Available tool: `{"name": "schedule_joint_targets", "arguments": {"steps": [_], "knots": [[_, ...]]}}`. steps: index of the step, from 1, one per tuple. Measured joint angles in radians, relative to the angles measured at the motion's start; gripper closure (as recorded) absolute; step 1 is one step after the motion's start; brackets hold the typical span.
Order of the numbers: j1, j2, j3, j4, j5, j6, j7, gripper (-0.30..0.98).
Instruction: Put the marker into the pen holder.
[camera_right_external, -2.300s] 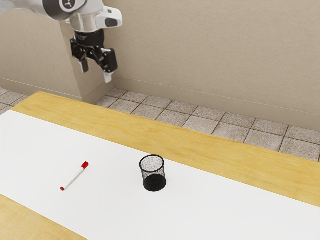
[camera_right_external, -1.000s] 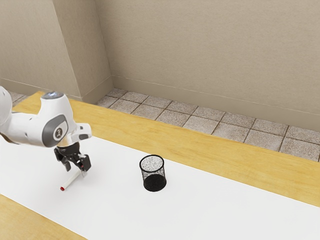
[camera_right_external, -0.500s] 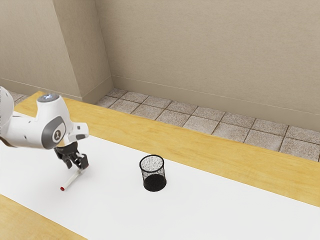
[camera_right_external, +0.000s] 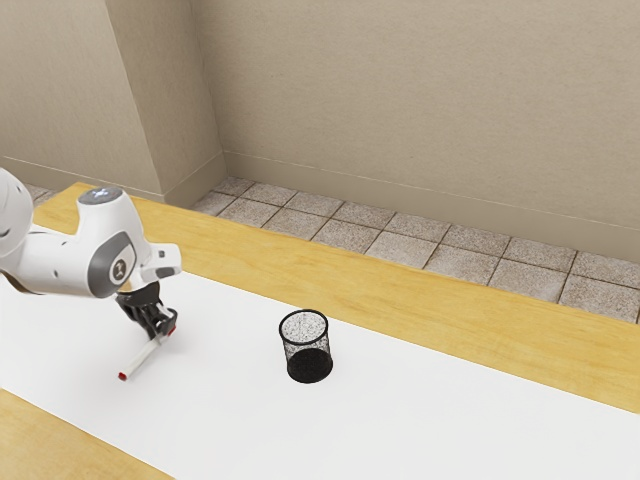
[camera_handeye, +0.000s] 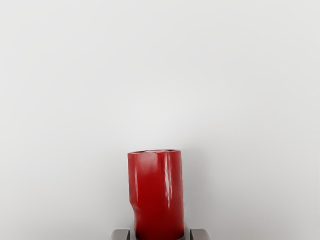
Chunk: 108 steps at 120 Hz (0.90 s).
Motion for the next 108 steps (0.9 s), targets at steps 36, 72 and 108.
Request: {"name": "schedule_joint_targets", "arguments": {"steps": [36,72,108], "knots": [[0.002,0.008,-0.003,0.003,-0.003,-0.002,-0.014,0.61],[-0.005,-0.001,-0.004,0.007,-0.015,-0.016,-0.027,0.67],[-0.005,0.003,-0.005,0.009,-0.011,-0.027,-0.044,0.69]]}}
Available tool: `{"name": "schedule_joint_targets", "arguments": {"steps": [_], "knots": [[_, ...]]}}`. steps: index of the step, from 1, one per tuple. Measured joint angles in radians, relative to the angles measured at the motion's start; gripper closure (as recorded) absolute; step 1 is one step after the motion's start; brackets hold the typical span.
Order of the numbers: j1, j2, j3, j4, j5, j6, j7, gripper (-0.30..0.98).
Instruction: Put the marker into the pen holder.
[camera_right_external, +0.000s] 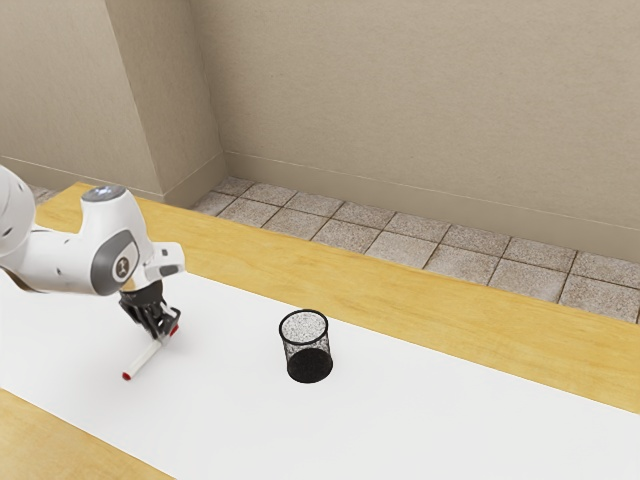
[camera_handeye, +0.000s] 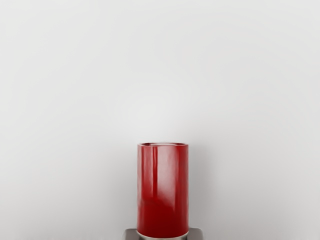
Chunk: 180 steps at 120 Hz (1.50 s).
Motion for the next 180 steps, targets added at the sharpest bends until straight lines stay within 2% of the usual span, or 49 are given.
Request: {"name": "schedule_joint_targets", "arguments": {"steps": [22,47,64,80,88,114,125,147,180], "knots": [[-0.036,-0.121,-0.004,0.029,0.003,-0.069,-0.008,0.71],[-0.28,-0.388,-0.005,0.092,-0.008,-0.211,-0.035,0.72],[-0.4,-0.413,-0.006,0.11,-0.049,-0.245,-0.055,0.72],[-0.451,-0.388,-0.008,0.071,-0.076,-0.132,-0.063,0.72],[-0.468,-0.366,-0.008,0.045,-0.135,-0.046,-0.049,0.72],[-0.491,-0.311,-0.009,0.033,-0.449,0.184,0.111,0.74],[-0.481,-0.296,-0.008,0.022,-0.532,0.237,0.194,0.74],[-0.467,-0.304,-0.006,-0.062,-0.609,0.297,0.33,0.75],[-0.476,-0.299,-0.006,-0.082,-0.64,0.341,0.475,0.75]]}}
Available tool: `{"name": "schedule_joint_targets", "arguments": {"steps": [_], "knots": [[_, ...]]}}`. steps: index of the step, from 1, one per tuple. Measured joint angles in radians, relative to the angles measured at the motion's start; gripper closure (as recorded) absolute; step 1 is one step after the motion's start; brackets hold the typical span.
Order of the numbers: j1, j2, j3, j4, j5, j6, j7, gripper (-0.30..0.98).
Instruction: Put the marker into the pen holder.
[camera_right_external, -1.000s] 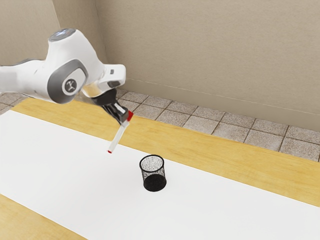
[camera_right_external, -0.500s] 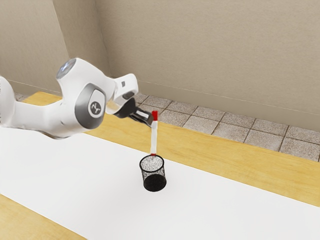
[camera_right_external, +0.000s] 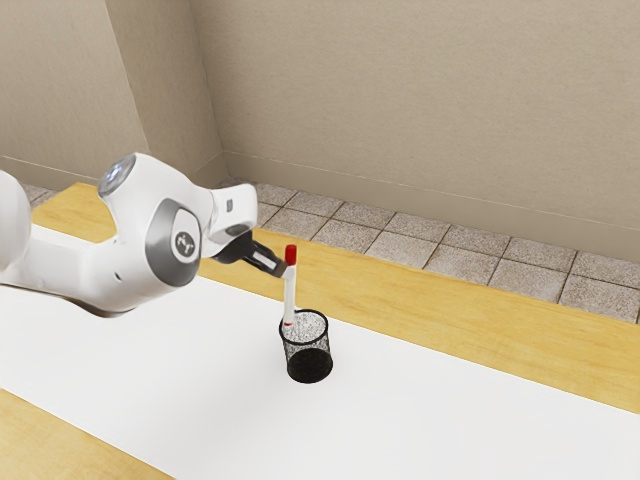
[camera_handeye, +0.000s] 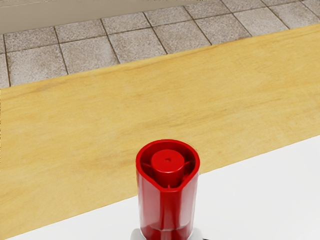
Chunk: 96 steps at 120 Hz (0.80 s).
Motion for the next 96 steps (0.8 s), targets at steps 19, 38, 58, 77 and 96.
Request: {"name": "schedule_joint_targets", "arguments": {"steps": [19,38,58,77,96], "knots": [[-0.008,0.001,0.0,0.002,-0.013,0.017,0.059,0.75],[-0.019,0.003,-0.001,0.002,-0.029,0.026,0.104,0.75],[-0.03,0.006,-0.002,0.001,-0.043,0.032,0.141,0.75],[-0.03,0.009,-0.002,0.001,-0.044,0.032,0.167,0.63],[-0.028,0.015,-0.001,0.001,-0.041,0.025,0.187,0.31]]}}
